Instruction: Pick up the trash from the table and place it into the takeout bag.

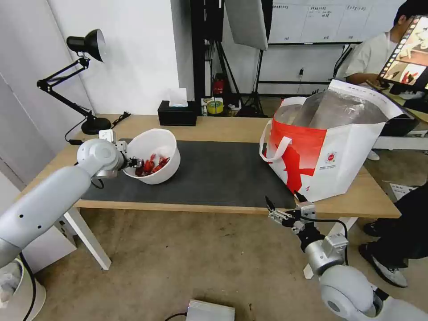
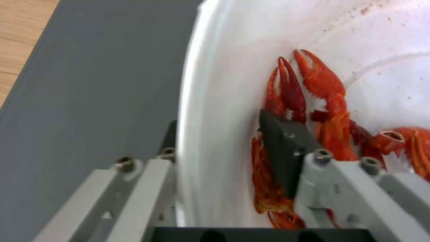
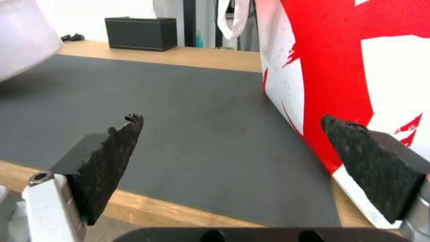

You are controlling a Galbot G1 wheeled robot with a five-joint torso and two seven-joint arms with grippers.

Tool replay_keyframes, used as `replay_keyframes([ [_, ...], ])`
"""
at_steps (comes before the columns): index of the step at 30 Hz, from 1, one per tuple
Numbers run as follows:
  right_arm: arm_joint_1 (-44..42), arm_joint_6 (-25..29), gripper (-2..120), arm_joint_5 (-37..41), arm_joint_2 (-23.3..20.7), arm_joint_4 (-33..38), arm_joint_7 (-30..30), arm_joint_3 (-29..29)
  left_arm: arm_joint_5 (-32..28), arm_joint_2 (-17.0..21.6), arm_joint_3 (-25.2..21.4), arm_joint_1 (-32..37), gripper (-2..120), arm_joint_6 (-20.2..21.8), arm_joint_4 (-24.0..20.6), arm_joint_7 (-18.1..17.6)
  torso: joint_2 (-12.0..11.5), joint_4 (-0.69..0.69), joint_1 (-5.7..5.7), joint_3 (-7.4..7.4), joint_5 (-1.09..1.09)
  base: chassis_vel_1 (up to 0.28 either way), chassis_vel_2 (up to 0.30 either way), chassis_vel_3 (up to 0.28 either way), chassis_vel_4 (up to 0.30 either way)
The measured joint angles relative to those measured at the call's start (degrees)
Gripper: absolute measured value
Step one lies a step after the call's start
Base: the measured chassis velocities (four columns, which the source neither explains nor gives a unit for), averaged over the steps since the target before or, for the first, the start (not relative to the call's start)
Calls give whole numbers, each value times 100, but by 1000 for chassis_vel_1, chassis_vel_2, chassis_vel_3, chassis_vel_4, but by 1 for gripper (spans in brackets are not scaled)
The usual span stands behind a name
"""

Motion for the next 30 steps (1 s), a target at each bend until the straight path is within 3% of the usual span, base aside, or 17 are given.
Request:
replay_keyframes([
  [10, 0, 0, 100, 0, 0, 0, 0, 0, -8, -98, 2, -19, 0, -2, -18, -122, 0, 0, 0, -1, 2, 0, 0, 0, 0],
  [21, 0, 0, 100, 0, 0, 0, 0, 0, -117, -224, -202, -34, 0, 16, -73, -274, 0, -1, 1, 1, -5, 0, 0, 0, 0],
  [30, 0, 0, 100, 0, 0, 0, 0, 0, -869, -309, -105, -1017, 0, 17, -591, -656, -1, 0, 1, 1, 1, 0, 0, 0, 0],
])
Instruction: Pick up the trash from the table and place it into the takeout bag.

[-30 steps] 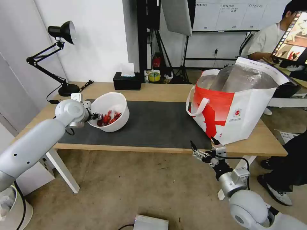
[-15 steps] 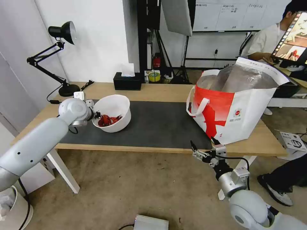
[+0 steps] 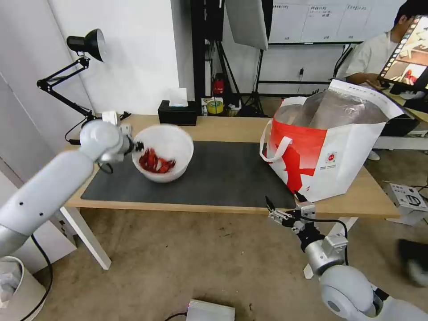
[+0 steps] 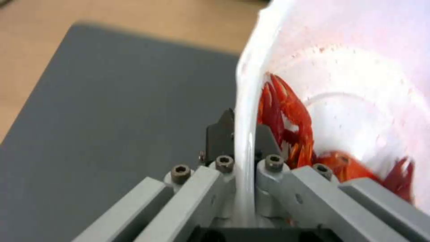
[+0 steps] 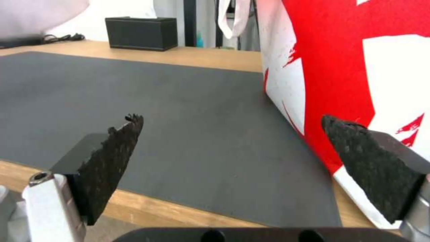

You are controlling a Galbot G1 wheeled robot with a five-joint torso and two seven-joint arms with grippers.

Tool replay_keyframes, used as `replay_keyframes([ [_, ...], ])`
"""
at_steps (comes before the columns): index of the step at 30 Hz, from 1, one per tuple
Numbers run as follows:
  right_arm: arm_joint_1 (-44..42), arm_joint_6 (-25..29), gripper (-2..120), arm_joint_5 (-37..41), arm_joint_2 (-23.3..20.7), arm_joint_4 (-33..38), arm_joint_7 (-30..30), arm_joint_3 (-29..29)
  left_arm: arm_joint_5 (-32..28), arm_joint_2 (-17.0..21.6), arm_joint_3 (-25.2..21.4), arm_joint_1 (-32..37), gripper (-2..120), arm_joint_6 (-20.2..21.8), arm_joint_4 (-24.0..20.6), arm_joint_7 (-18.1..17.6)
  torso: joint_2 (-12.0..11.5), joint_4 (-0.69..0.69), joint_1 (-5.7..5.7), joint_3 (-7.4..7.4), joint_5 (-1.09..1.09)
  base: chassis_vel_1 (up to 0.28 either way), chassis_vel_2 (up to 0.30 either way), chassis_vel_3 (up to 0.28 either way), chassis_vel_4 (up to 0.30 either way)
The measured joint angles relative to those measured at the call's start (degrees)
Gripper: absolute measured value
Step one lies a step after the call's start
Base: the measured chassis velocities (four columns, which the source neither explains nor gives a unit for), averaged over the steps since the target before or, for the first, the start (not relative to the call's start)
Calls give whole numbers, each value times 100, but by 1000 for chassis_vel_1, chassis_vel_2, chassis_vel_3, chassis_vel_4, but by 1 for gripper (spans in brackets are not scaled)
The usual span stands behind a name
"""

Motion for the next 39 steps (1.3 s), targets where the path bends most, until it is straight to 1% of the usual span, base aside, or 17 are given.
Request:
replay_keyframes([
  [1, 0, 0, 100, 0, 0, 0, 0, 0, 0, 0, 0, 0, 0, 0, 0, 0, 0, 0, 0, 0, 0, 0, 0, 0, 0],
  [5, 0, 0, 100, 0, 0, 0, 0, 0, -563, -328, 228, -787, 0, -1, -172, -289, 0, 0, 0, -1, 1, 0, 0, 0, 0],
  [6, 0, 0, 100, 0, 0, 0, 0, 0, -563, -328, 228, -787, 0, -1, -172, -289, 0, 0, 0, -1, 1, 0, 0, 0, 0],
  [7, 0, 0, 100, 0, 0, 0, 0, 0, -702, -524, 293, -1011, 0, -2, -125, -440, 0, 1, 0, -1, 2, 0, 0, 0, 0],
  [9, 0, 0, 100, 1, 0, 0, 0, 0, -806, -963, 366, -1326, 0, -2, 115, -647, 0, 1, 0, -1, 1, 0, 0, 0, 0],
  [10, 0, 0, 100, 1, 0, 0, 0, 0, -806, -963, 366, -1326, 0, -2, 115, -647, 0, 1, 0, -1, 1, 0, 0, 0, 0],
  [11, 0, 0, 100, 1, 0, 0, 0, 0, -830, -1224, 411, -1488, 0, -3, 270, -711, 0, 0, 0, 0, 0, 0, 0, 0, 0],
  [13, 0, 0, 100, 1, 0, 0, 0, -1, -897, -1626, 538, -1811, 0, -4, 520, -748, 0, -3, 1, 0, 2, 0, 0, 0, 0],
  [14, 0, 0, 100, 1, 0, 0, 0, -1, -897, -1626, 538, -1811, 0, -4, 520, -748, 0, -3, 1, 0, 2, 0, 0, 0, 0],
  [17, 0, 0, 100, 0, 0, 0, 1, -1, -982, -2160, 714, -2288, 0, -5, 963, -760, 0, -2, 0, -1, 4, 0, 0, 0, 0],
  [18, 0, 0, 100, 0, 0, 0, 1, -1, -982, -2160, 714, -2288, 0, -5, 963, -760, 0, -2, 0, -1, 4, 0, 0, 0, 0],
  [21, 0, 0, 100, 0, 0, 0, 1, 0, -984, -2626, 729, -2557, 0, -7, 1385, -818, 0, 1, 0, -1, 1, 0, 0, 0, 0],
  [22, 0, 0, 100, 0, 0, 0, 1, 0, -984, -2626, 729, -2557, 0, -7, 1385, -818, 0, 1, 0, -1, 1, 0, 0, 0, 0],
  [26, 0, 0, 100, 0, 0, 0, 0, 0, -960, -3276, 691, -2660, 0, -10, 1752, -934, 0, 0, 0, -1, 1, 0, 0, 0, 0],
  [30, 0, 0, 100, 0, 0, 0, 0, 0, -902, -3566, 669, -2661, 0, -10, 1889, -966, 0, 0, 0, 0, 2, 0, 0, 0, 0],
  [33, 0, 0, 100, 0, 0, 0, 0, 0, -647, -4185, 648, -2671, 0, -12, 2203, -996, 0, -1, 0, 0, 2, 0, 0, 0, 0],
  [39, 0, 0, 100, 0, 0, 0, 0, 0, -475, -4561, 596, -2694, 0, -13, 2489, -995, 0, -2, -1, -1, 2, 0, 0, 0, 0],
])
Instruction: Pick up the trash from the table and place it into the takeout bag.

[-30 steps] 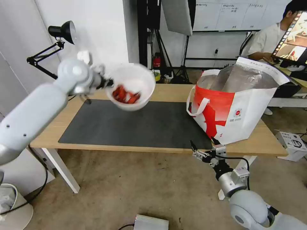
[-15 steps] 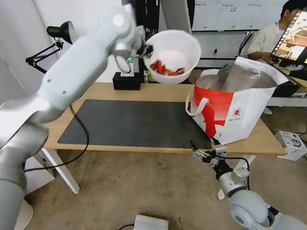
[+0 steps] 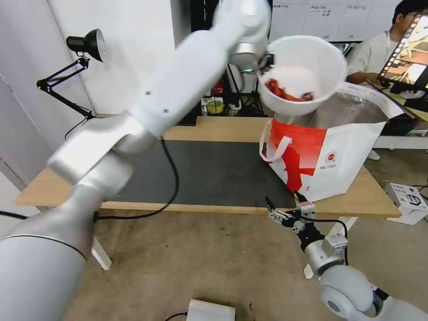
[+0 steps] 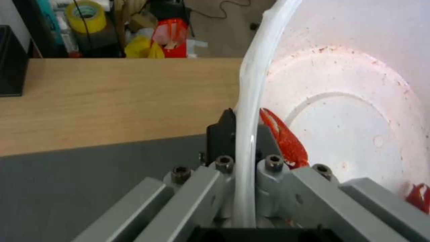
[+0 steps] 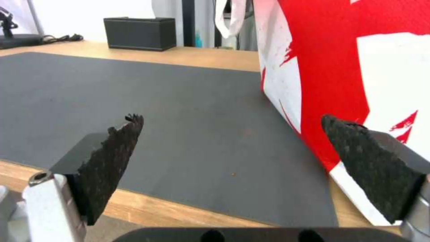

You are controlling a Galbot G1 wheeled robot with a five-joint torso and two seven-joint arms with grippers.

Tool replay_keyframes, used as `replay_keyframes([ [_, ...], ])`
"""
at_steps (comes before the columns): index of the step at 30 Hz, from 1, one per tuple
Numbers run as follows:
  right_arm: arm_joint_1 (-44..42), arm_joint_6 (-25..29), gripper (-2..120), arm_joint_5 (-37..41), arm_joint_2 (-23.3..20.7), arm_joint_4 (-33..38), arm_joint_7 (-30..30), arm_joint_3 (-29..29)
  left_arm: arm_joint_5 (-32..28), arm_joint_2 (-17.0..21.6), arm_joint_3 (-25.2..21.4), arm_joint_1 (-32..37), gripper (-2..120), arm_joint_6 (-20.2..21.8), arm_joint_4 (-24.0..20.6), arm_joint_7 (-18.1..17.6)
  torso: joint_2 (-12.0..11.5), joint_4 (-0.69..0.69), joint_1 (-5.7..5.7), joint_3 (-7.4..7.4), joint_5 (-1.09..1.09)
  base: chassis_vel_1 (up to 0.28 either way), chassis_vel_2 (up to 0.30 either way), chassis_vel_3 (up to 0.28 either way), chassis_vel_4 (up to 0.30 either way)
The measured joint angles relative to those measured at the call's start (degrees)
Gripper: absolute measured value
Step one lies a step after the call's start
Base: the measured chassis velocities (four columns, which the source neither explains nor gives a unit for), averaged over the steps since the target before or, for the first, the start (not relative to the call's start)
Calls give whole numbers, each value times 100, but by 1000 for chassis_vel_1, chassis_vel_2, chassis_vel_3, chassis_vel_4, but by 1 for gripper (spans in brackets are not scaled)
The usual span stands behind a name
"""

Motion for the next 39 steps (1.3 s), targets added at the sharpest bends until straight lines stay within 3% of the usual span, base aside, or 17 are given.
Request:
replay_keyframes([
  [9, 0, 0, 100, 0, 0, 0, 0, 0, 635, -86, 533, 233, 0, -282, 353, 183, 0, 2, 0, 0, -2, 0, 0, 0, 0],
  [14, 0, 0, 100, 0, 0, 0, 0, 0, 1006, -64, 739, 405, 0, -399, 297, 160, 0, 3, 0, 0, -2, 0, 0, 0, 0],
  [28, 0, 0, 100, 0, 0, 0, 0, 0, 1215, -53, 1064, 306, 0, -560, 140, 13, 1, 1, 0, 0, -2, 0, 0, 0, 0],
  [39, 0, 0, 100, 0, 0, 0, 0, 0, 1271, -48, 1058, 221, 0, -730, 230, 15, 0, 2, 0, 0, -2, 0, 0, 0, 0],
])
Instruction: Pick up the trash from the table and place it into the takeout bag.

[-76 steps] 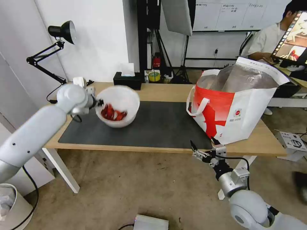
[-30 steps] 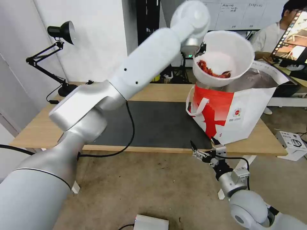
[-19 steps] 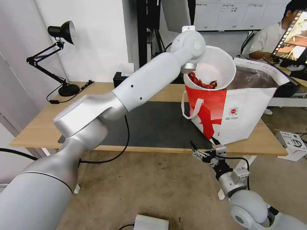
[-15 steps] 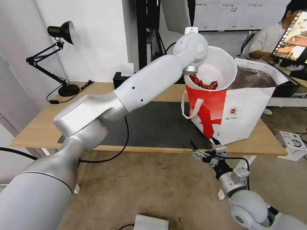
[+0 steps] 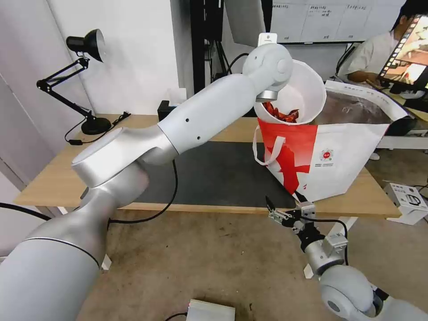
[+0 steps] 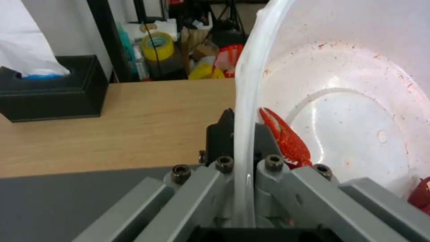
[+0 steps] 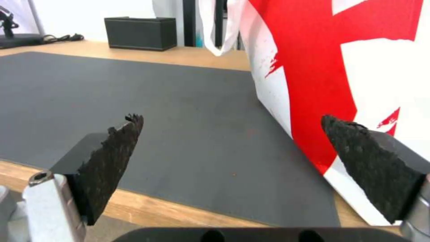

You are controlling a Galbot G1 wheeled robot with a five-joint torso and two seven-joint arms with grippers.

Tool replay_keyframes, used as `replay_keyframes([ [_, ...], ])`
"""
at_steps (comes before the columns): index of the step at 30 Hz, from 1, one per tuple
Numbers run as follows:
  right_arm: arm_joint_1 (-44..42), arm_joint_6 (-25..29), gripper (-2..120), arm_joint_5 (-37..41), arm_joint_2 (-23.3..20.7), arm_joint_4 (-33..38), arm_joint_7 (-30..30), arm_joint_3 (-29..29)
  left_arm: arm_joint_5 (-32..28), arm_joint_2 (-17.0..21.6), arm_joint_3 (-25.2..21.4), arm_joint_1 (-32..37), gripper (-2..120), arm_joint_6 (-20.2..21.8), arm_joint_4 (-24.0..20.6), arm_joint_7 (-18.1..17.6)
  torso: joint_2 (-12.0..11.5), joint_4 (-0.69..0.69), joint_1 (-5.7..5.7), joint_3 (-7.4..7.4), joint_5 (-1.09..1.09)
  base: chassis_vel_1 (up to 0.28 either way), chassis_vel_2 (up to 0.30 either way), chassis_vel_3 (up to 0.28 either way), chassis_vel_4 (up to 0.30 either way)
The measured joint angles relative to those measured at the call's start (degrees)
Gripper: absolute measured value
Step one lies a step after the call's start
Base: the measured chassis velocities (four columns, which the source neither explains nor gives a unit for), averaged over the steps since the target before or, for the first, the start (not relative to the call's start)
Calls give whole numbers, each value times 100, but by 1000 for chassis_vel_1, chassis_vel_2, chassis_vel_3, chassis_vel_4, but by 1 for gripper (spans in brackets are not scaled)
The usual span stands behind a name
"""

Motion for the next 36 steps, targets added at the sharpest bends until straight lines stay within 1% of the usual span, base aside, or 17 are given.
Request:
replay_keyframes([
  [5, 0, 0, 100, 0, 0, 0, 0, 0, 33, 0, 7, -30, 0, -50, -1, 15, 0, 0, 0, 0, 0, 0, 0, 0, 0],
  [11, 0, 0, 100, 0, 0, 0, 0, 0, 146, 0, 119, -46, 0, -48, 9, 15, 0, 0, 0, 0, 0, 0, 0, 0, 0],
  [14, 0, 0, 100, 0, 0, 0, 0, 0, 390, 0, 222, -37, 0, -46, 6, 20, 0, 0, 0, 0, 0, 0, 0, 0, 0],
  [23, 0, 0, 100, 0, 0, 0, 0, 0, 563, 2, 357, -22, 0, -24, -21, 35, 0, 0, 0, 0, 0, 0, 0, 0, 0],
  [30, 0, 0, 100, 0, 0, 0, 0, 0, 527, 8, 343, -56, 0, 183, -118, 111, 0, 0, 0, 0, 0, 0, 0, 0, 0],
  [36, 0, 0, 100, 0, 0, 0, 0, 0, 530, 10, 499, -79, 0, 408, -280, 237, 0, 0, 0, 0, 0, 0, 0, 0, 0],
])
